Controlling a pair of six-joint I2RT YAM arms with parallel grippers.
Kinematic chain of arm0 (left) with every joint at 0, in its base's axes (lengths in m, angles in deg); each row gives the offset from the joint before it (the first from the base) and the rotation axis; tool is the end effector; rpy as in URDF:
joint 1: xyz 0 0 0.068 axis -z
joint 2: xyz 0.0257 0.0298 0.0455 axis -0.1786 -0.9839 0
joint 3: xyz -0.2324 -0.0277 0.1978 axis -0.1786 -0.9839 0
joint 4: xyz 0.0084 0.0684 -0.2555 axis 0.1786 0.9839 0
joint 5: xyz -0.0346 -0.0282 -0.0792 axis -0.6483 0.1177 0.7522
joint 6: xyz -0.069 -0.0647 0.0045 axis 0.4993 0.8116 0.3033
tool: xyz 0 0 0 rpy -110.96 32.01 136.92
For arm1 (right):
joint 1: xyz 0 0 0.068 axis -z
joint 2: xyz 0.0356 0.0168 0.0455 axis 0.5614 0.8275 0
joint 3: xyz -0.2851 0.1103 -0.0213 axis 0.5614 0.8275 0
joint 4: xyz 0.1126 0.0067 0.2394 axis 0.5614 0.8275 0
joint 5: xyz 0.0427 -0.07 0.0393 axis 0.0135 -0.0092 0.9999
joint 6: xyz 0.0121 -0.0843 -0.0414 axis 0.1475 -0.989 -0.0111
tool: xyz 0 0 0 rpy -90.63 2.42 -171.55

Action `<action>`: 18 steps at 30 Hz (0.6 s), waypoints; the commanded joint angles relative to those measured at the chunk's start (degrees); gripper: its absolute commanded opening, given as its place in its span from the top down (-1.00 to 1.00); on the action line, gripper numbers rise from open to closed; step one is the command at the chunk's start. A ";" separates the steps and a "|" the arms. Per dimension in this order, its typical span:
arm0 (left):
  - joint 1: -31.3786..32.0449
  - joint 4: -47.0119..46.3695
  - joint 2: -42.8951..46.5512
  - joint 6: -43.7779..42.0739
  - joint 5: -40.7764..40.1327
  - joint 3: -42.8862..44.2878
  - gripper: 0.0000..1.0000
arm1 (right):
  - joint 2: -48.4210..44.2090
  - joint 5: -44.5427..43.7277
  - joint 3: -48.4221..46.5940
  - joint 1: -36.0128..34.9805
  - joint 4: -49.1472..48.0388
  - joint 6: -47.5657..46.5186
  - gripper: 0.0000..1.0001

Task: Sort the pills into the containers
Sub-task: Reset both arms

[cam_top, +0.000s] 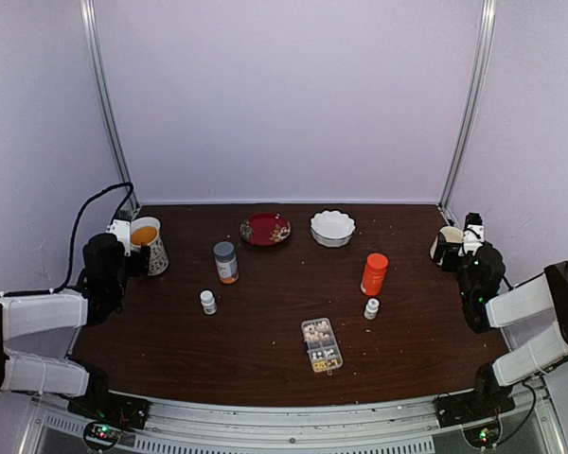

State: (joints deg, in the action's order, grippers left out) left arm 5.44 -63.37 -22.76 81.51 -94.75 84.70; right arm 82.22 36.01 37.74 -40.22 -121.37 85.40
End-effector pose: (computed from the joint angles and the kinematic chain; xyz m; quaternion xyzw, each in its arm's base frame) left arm 0.2590 -0.0256 0.2246 -0.0369 0.7728 0.1578 0.6136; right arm 0.2795 0.0127 0.2101 0.0239 0.7039 -0.0414 0.7087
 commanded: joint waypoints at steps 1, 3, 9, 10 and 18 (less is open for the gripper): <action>-3.23 -17.56 -4.73 -3.78 3.57 -2.76 -0.95 | -0.08 0.63 0.14 0.35 -0.23 0.35 -0.99; -4.56 -23.55 -8.21 -5.32 5.90 -3.79 -0.95 | -0.08 0.72 0.05 0.31 -0.06 0.35 -0.99; -15.64 -30.82 -15.53 3.01 19.86 -4.90 -0.87 | -0.09 0.77 0.01 0.30 0.01 0.36 -0.99; -18.01 -36.80 -17.88 3.71 24.32 -6.20 -0.87 | -0.13 0.77 -0.03 0.35 0.06 0.40 -0.99; -19.11 -28.31 -17.41 3.56 26.68 -2.71 -0.95 | -0.08 0.83 -0.04 0.35 0.14 0.44 -0.99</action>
State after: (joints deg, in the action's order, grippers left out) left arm -13.62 -89.73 -39.94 83.61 -71.26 80.44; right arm 82.22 36.07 37.74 -40.22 -121.17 85.40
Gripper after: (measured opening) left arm 0.961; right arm 0.997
